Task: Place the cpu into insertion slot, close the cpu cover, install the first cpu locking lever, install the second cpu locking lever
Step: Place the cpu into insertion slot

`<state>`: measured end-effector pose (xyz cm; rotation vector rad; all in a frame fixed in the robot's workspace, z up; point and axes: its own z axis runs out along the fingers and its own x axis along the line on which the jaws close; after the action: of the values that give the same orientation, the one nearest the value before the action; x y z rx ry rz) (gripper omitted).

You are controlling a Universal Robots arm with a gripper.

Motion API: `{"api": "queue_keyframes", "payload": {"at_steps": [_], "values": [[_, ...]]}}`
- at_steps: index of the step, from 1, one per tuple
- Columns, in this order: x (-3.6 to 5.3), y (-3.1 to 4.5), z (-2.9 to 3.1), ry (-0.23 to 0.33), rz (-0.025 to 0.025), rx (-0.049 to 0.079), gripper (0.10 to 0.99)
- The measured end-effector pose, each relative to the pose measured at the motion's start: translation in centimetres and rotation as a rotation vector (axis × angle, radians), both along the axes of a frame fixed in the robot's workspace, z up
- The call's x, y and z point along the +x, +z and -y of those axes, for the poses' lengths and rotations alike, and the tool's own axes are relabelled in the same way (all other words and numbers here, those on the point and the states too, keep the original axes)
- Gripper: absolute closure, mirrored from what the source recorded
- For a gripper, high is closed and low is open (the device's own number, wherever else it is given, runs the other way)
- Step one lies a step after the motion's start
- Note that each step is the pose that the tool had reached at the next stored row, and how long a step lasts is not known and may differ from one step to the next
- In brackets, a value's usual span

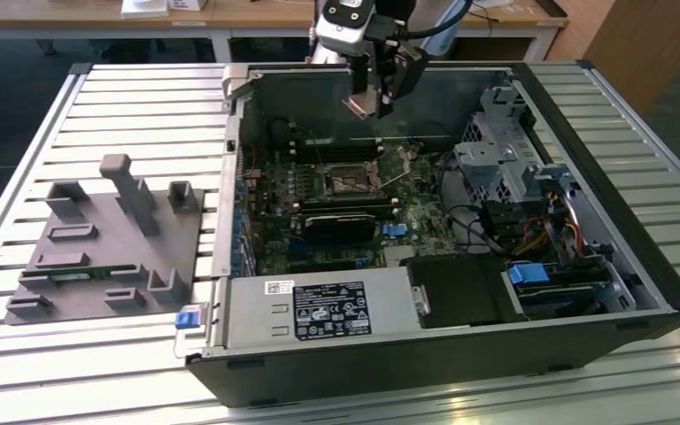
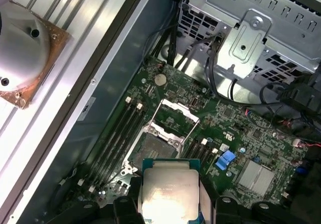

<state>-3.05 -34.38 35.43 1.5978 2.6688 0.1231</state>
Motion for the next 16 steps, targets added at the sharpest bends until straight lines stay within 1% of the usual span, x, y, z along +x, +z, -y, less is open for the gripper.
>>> {"api": "queue_keyframes", "payload": {"at_steps": [4,9,12,16], "values": [[0.0,-0.25,-0.02,-0.011,-0.0001,-0.003,0.549],[0.0,-0.6,-0.01,-0.072,-0.0001,-0.011,0.549],[0.0,-0.8,-0.02,-0.11,-0.0003,-0.013,0.549],[0.0,-1.26,-0.04,-0.12,-0.0003,-0.013,0.549]]}}
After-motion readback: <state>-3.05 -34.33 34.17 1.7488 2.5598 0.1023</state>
